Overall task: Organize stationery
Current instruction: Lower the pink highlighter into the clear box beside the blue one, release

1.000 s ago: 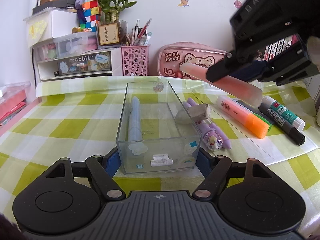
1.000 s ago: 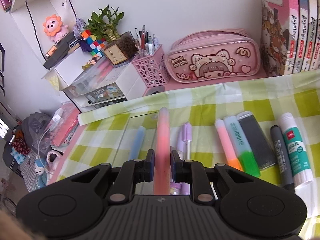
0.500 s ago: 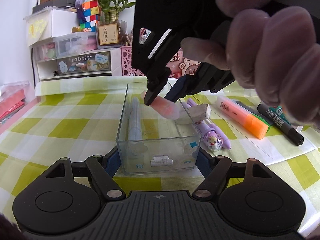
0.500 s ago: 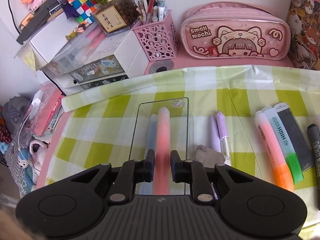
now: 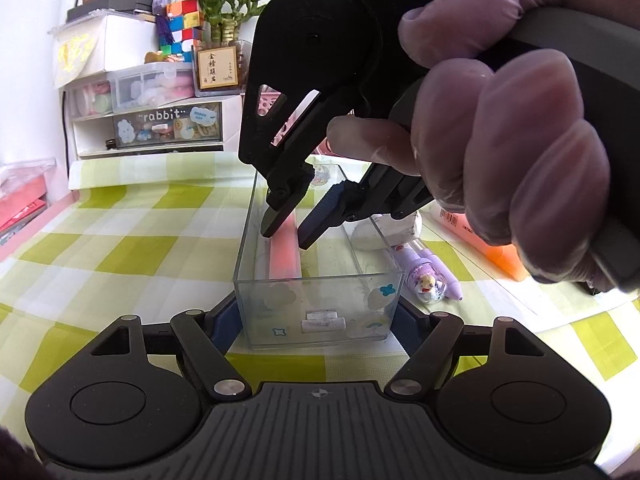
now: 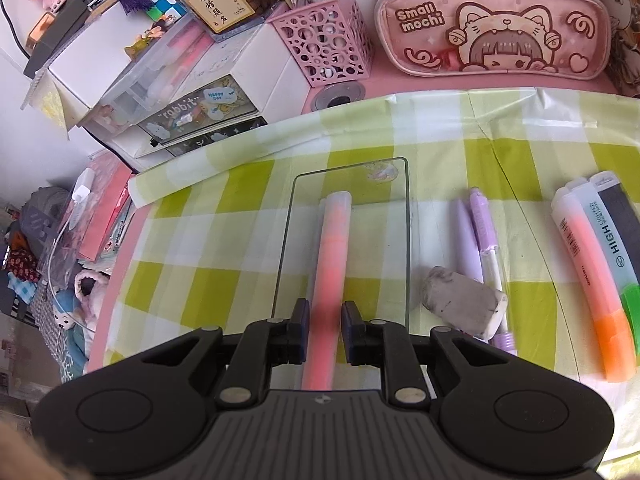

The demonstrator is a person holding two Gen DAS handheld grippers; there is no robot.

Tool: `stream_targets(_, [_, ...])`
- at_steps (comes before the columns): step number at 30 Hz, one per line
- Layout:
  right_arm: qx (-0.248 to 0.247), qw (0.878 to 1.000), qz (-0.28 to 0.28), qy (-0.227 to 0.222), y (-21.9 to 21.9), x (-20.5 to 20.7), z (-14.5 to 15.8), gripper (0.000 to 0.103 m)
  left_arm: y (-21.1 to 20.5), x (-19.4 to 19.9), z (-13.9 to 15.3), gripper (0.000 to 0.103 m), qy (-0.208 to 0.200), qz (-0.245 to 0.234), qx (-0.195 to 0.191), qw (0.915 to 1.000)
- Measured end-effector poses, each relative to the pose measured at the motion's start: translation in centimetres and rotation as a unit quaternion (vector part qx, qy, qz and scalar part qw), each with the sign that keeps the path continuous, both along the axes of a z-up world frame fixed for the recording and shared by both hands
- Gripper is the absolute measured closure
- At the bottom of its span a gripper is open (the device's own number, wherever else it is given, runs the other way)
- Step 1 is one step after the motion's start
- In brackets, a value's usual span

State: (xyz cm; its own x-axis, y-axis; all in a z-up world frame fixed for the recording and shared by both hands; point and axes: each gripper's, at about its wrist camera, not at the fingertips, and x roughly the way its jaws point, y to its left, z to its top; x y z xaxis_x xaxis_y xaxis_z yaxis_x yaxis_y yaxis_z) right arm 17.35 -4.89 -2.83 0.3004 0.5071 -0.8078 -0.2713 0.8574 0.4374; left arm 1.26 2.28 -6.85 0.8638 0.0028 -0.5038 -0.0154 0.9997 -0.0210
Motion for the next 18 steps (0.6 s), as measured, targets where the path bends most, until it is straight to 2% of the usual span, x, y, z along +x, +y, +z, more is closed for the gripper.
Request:
stream_targets(9, [0.010,1.000,0.013,-0.009,-0.7,0.0,0.5,0.075,-0.1,0.0,0.0,0.029,0.000,0.001,0.001,1.0000])
stream_targets(15, [0.023,0.999,0.025,-0.030,-1.6,-0.9,1.6,0.074,-0.1,0.1,0.0,0.029,0.000,0.000,0.003,1.0000])
stream_targets(18, [0.031,0.998,0.024,-0.048,-2.5,-1.7,2.4,0.069,-0.1,0.0,0.0,0.029,0.001,0.000,0.002,1.0000])
